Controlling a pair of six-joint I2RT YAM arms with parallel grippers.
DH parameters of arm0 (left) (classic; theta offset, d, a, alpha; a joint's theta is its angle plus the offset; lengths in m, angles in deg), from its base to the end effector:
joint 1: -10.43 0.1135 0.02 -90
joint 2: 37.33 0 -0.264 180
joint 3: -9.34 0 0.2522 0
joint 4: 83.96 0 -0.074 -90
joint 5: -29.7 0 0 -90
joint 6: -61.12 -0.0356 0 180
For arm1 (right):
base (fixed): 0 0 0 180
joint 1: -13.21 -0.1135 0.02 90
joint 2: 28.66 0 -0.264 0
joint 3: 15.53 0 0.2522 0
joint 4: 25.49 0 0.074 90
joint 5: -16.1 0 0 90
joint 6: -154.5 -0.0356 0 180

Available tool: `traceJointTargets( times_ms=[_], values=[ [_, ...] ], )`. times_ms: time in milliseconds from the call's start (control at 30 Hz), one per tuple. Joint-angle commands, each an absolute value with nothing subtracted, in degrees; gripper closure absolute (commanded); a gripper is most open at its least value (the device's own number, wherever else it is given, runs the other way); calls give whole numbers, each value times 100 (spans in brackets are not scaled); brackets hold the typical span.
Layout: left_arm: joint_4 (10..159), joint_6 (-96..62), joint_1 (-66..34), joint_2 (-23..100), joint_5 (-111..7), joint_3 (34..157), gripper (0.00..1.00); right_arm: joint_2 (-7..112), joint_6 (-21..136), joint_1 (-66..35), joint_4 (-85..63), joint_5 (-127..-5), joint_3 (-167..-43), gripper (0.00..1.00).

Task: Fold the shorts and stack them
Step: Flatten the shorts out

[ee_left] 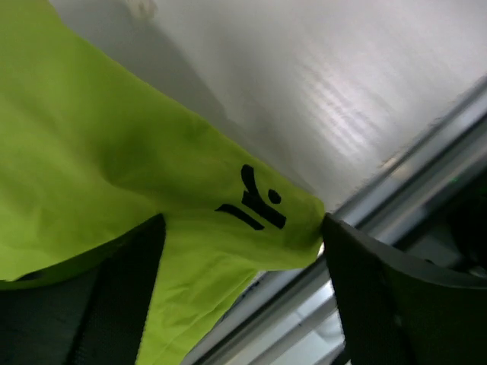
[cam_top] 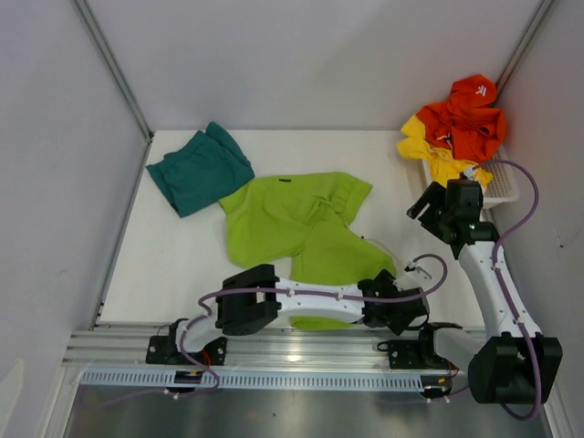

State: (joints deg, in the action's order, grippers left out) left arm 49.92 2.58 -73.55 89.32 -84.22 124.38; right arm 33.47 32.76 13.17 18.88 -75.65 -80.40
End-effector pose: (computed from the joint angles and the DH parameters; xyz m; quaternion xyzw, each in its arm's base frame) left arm 0.0649 -0.4773 0.1845 0.3641 0.8683 -0.1235 0.3135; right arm 0.2304 -0.0009 0.2861 0.2551 0.8757 0.0988 0.3978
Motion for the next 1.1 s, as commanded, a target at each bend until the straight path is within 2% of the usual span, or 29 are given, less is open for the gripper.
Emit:
traceJointTargets(
  times_ms=[0,33,67,100,133,167,300,333,400,467,667,833,933,967,1033,1067],
  values=[
    [4677,443,-7333,9125,-8675,12629,20,3119,3137,1566,1666,-7530,-8018,24],
    [4703,434,-7333,9116,-8710,12585,27,3084,3137,1602,1640,-7513,-8009,24],
    [4686,434,-7333,9107,-8754,12428,50,3023,3154,1628,1631,-7469,-7983,25],
    [4677,417,-7333,9090,-8842,12383,64,3005,3155,1654,1631,-7460,-7991,25],
    [4659,390,-7324,9029,-8912,12348,85,3005,3163,1698,1631,-7460,-8000,25],
    [4459,407,-7324,8993,-9017,12304,100,3005,3172,1716,1631,-7295,-8000,25],
    [4666,302,-7333,8073,-9054,11602,100,3110,3321,1716,1595,-7021,-7991,25],
    [4825,250,-7333,7296,-8862,11392,100,3154,3374,1699,1648,-6959,-7991,24],
    [5237,22,-7289,5952,-8441,10181,100,3285,3619,1629,1744,-6426,-8009,25],
    [5213,12,-7184,5069,-8228,9598,100,3382,3795,1480,1841,-6169,-8026,24],
    [3704,240,-5788,1969,-8542,8491,100,3470,4191,295,1781,-5957,-7868,24],
    [2253,503,-4416,592,-9720,8296,100,3891,4017,-305,1491,-6055,-7772,25],
    [1471,933,-4301,327,-10274,8383,86,4120,3928,-577,1280,-6018,-7684,25],
    [1338,961,-4301,301,-10267,8514,64,4217,3867,-656,1227,-6036,-7657,25],
    [1031,1118,-4301,414,-10545,8603,53,4314,3814,-971,1077,-6114,-7640,25],
    [820,1407,-4301,467,-10722,8777,31,4427,3761,-1078,1042,-6141,-7640,25]
  ],
)
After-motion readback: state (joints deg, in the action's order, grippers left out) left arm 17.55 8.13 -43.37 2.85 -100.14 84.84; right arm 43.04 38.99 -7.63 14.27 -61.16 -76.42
